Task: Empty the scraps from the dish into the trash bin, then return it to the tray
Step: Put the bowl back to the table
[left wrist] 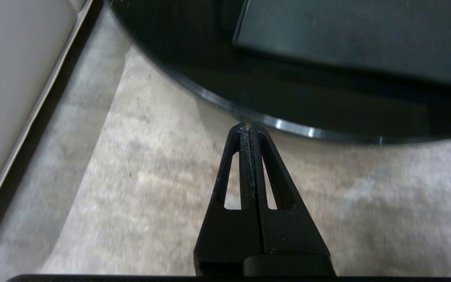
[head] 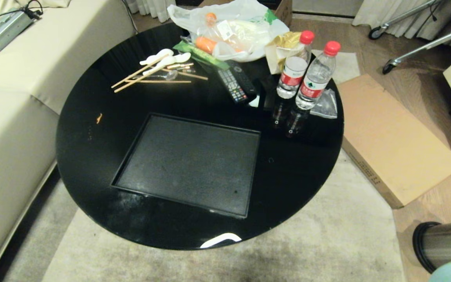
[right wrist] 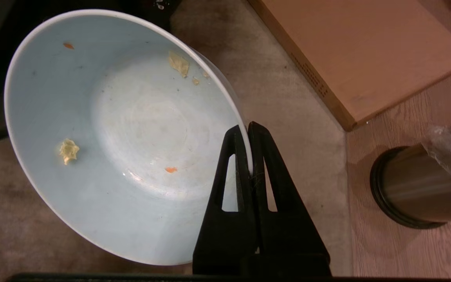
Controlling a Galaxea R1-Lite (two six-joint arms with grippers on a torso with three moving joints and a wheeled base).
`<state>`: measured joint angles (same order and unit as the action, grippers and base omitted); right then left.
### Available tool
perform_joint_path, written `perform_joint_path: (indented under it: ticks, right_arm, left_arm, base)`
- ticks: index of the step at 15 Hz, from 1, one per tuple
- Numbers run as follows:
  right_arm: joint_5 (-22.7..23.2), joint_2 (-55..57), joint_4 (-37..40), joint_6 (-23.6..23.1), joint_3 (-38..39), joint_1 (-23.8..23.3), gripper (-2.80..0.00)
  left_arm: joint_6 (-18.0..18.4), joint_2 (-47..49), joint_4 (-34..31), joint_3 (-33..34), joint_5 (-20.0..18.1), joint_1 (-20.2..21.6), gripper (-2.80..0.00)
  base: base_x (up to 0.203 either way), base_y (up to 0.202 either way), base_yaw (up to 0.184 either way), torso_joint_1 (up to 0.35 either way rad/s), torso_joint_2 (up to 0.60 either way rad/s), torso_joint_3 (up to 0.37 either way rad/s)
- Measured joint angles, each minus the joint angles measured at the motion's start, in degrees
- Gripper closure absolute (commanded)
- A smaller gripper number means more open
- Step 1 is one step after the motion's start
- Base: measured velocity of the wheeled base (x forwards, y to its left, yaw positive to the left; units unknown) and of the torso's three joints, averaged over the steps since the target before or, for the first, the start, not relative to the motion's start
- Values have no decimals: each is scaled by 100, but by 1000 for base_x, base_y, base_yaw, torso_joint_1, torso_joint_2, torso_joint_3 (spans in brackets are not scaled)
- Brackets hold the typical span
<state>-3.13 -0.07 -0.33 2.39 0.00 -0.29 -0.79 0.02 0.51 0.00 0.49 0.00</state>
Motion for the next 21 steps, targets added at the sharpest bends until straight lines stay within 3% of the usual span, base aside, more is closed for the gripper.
perform_joint_path:
  ticks: [7,21]
  right_arm:
    - [0,0,-3,-4,0,5,0]
    - [-2,0,0,-13,0,2,0]
  left_arm:
    - [5,0,0,0,2,0,0]
    - [-5,0,-1,0,-7,0,0]
  base:
    - [169,0,0,3,-1,2]
    - [0,0,0,1,1,41]
